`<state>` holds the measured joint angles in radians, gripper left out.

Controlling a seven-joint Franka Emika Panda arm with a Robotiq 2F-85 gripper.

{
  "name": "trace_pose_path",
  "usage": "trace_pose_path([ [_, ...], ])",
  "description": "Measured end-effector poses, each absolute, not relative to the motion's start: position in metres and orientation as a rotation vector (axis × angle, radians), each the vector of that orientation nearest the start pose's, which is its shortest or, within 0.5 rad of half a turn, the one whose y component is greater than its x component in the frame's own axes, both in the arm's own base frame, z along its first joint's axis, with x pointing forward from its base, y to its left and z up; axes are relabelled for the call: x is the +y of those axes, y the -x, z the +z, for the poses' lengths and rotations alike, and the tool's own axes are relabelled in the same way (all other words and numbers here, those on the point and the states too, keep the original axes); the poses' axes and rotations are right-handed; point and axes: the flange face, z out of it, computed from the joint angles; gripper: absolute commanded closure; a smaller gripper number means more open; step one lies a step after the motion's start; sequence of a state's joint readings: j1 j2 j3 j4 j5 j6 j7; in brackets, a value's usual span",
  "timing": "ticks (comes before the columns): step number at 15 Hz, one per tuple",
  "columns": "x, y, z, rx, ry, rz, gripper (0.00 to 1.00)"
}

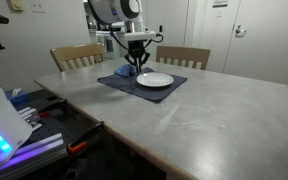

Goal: Pick up the fork and place it on the plate

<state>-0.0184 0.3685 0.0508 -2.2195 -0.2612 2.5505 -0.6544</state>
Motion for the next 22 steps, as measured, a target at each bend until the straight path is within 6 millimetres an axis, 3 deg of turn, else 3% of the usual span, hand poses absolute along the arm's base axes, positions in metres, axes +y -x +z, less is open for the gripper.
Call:
trace_pose_path([
  [10, -0.013, -0.551, 0.182, -1.084, 2.926, -0.261, 0.98],
  [15, -0.017, -0.549, 0.165, -1.069, 2.876, -0.324, 0.98],
  [22, -0.021, -0.548, 0.161, -1.161, 2.841, -0.331, 0.98],
])
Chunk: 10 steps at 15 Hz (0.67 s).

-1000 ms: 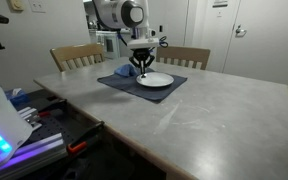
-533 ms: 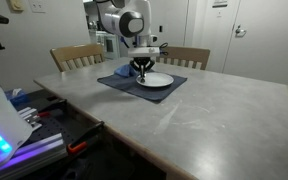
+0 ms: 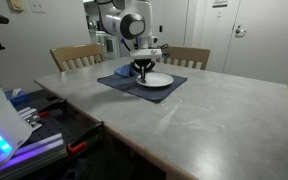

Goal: Pick up the fork and place it on the plate

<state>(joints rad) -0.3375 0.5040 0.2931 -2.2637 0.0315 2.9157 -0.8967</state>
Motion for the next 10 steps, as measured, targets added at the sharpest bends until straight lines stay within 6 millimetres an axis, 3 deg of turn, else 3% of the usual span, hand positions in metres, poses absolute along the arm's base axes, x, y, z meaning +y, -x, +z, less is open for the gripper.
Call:
trace_pose_path([
  [10, -0.0257, -0.5477, 0.1605, -1.253, 2.828, -0.319, 0.98],
])
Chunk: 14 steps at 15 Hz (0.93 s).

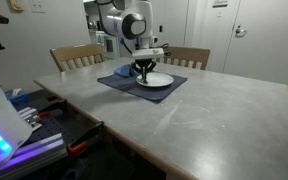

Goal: Pick up the fork and place it on the plate

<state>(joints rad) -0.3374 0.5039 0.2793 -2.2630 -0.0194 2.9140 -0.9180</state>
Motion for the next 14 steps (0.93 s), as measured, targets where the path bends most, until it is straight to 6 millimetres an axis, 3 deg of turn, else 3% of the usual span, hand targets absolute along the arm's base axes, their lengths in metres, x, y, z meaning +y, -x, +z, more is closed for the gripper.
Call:
trace_pose_path([
  [9, -0.0312, -0.548, 0.1602, -1.266, 2.834, -0.311, 0.98],
  [11, -0.0314, -0.5482, 0.1602, -1.267, 2.835, -0.31, 0.64],
  [14, -0.0338, -0.5464, 0.1574, -1.262, 2.836, -0.292, 0.44],
])
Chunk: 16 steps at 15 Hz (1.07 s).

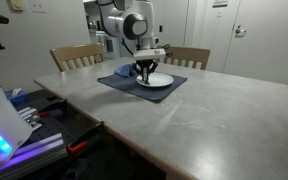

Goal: Pick up the fork and place it on the plate

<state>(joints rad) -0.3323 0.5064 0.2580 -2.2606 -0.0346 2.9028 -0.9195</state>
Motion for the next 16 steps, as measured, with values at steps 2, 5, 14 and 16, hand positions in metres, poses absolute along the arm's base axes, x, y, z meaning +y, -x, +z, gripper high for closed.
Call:
trace_pose_path([
  [2, -0.037, -0.546, 0.157, -1.26, 2.841, -0.29, 0.3],
  [5, -0.041, -0.546, 0.158, -1.28, 2.848, -0.282, 0.08],
  [14, -0.043, -0.551, 0.201, -1.345, 2.91, -0.188, 0.0],
  [16, -0.041, -0.549, 0.216, -1.287, 2.934, -0.12, 0.0],
])
